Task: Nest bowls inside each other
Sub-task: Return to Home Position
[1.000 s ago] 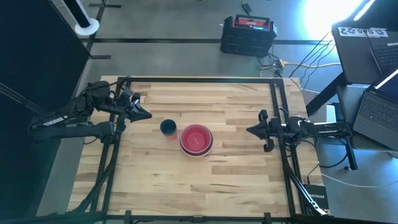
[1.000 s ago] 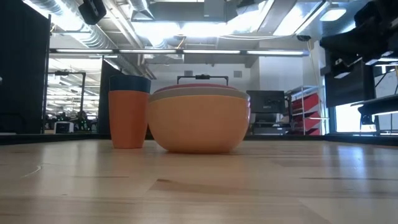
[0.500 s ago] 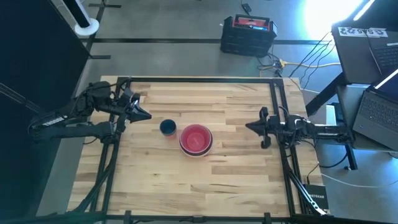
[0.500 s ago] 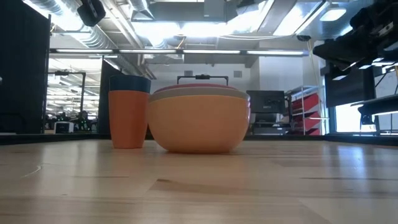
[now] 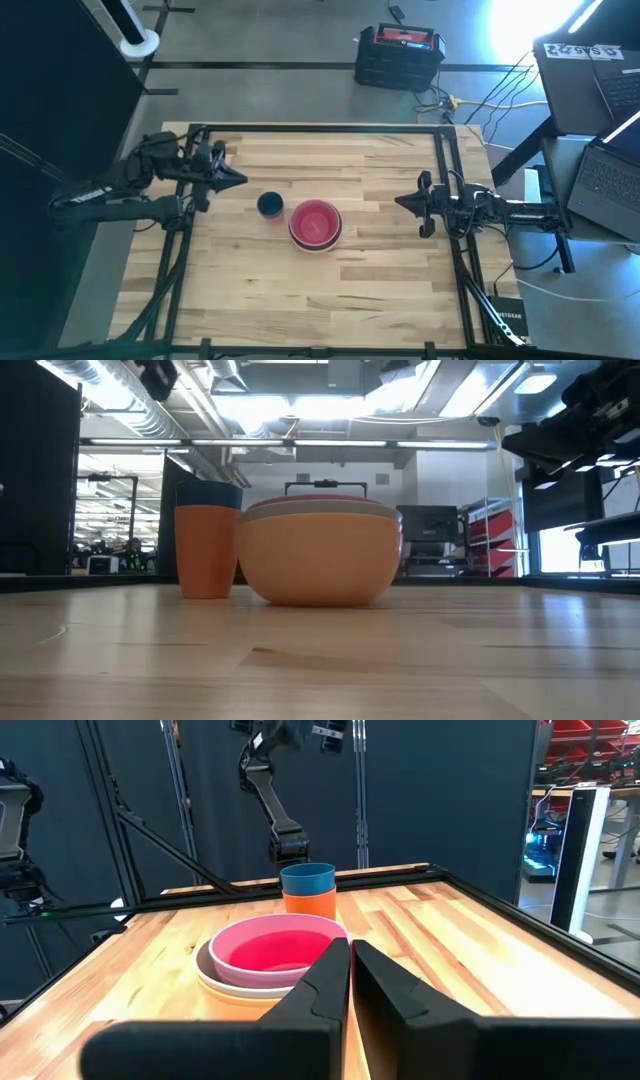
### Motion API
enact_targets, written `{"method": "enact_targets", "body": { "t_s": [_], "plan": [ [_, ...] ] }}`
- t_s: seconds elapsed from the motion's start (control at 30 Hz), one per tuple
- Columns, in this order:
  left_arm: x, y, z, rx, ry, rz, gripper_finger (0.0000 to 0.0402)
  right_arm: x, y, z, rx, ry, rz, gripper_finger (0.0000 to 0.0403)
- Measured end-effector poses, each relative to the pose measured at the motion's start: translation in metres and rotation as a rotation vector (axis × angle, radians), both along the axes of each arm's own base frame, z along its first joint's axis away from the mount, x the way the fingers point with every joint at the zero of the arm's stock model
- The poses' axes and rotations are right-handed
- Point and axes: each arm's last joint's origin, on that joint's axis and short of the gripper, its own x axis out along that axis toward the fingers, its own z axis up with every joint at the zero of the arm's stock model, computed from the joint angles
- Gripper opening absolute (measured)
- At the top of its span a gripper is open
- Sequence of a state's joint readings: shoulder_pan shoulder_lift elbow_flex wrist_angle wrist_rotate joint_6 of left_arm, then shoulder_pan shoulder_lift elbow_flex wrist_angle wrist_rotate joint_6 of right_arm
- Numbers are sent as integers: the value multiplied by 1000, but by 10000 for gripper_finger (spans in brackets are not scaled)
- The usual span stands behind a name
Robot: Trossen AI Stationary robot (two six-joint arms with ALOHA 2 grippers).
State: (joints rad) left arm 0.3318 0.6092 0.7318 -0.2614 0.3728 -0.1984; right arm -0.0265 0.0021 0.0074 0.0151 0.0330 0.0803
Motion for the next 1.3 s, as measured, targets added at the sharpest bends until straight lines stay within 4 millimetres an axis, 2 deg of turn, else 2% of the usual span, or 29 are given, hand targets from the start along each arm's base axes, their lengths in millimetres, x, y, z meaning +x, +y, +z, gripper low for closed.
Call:
{"method": "enact_targets", "body": {
  "t_s": [0.2, 0.43, 0.97, 1.3],
  "plan": [
    [14, 1, -43, -17, -141, -21, 0, 0, 0, 0, 0, 0, 0, 0],
    [6, -3, -92, -33, -133, 65, 0, 0, 0, 0, 0, 1, 0, 0],
    [-33, -17, -129, 55, -294, 109, 0, 0, 0, 0, 0, 2, 0, 0],
    [-37, -17, -148, 144, -159, 130, 0, 0, 0, 0, 0, 2, 0, 0]
  ]
}}
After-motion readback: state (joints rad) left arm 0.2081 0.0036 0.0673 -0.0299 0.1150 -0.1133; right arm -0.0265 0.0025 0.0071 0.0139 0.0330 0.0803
